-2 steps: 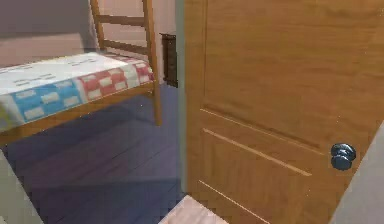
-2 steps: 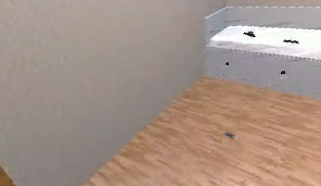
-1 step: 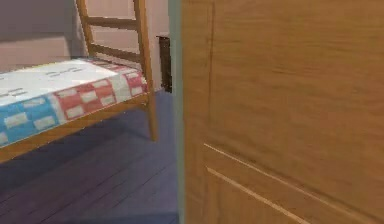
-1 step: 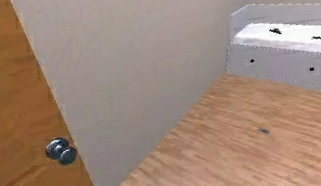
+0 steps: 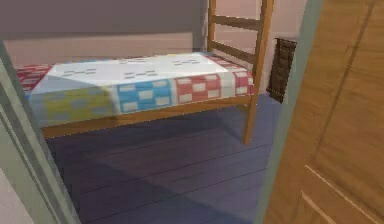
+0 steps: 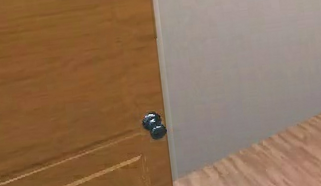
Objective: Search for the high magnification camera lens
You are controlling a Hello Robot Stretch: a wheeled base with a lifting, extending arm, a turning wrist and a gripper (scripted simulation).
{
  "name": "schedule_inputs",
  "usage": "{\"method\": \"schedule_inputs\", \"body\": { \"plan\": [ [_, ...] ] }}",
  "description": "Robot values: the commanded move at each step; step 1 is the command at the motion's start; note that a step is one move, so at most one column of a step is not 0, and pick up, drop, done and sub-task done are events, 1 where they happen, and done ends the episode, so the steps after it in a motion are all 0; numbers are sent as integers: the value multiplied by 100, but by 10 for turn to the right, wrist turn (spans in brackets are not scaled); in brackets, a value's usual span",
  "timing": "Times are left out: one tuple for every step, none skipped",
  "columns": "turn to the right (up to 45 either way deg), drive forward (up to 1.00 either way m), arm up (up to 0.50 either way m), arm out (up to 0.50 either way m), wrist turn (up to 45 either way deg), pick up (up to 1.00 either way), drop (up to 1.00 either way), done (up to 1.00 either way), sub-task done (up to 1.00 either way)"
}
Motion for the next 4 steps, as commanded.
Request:
{"method": "schedule_inputs", "body": {
  "plan": [
    [0, 50, 0, 0, 0, 0, 0, 0, 0],
    [-210, 0, 0, 0, 0, 0, 0, 0, 0],
    [0, 30, 0, 0, 0, 0, 0, 0, 0],
    [450, 0, 0, 0, 0, 0, 0, 0, 0]
  ]
}}
